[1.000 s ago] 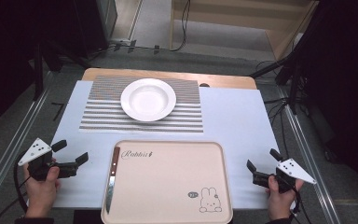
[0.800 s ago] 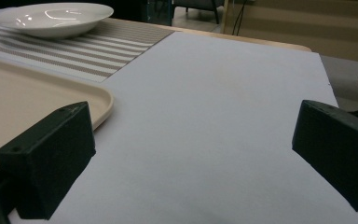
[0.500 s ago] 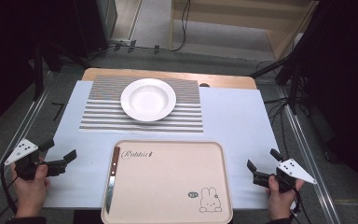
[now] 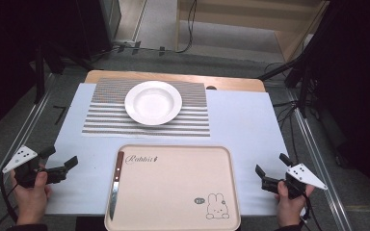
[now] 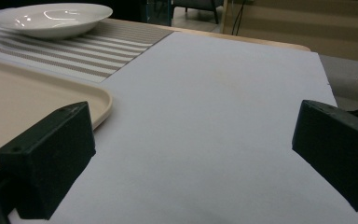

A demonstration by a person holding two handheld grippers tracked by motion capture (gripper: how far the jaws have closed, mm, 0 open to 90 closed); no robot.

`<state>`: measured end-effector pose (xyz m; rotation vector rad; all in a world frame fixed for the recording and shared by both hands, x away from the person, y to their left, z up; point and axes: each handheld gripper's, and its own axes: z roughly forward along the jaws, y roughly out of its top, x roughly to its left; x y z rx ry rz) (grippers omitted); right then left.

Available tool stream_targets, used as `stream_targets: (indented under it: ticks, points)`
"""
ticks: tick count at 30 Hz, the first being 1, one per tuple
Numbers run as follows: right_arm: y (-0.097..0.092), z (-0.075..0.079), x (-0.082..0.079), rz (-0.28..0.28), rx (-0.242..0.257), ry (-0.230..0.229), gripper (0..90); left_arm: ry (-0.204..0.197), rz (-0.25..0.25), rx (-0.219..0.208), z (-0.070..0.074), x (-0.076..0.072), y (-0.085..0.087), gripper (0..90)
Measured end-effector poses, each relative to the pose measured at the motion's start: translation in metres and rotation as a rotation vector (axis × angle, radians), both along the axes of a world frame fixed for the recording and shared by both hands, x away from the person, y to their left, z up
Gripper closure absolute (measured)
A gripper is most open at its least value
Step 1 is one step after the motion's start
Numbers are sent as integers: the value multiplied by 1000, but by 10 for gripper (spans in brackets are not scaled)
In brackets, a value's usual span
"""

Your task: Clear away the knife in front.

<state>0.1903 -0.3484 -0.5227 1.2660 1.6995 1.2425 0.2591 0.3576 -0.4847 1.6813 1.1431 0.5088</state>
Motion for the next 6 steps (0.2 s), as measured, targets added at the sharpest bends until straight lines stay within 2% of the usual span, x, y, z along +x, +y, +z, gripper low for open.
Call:
stream_targets:
  ticks: [6]
  points:
    - [0, 0, 0, 1, 1, 0, 0, 3, 1, -3, -1, 0, -1, 0]
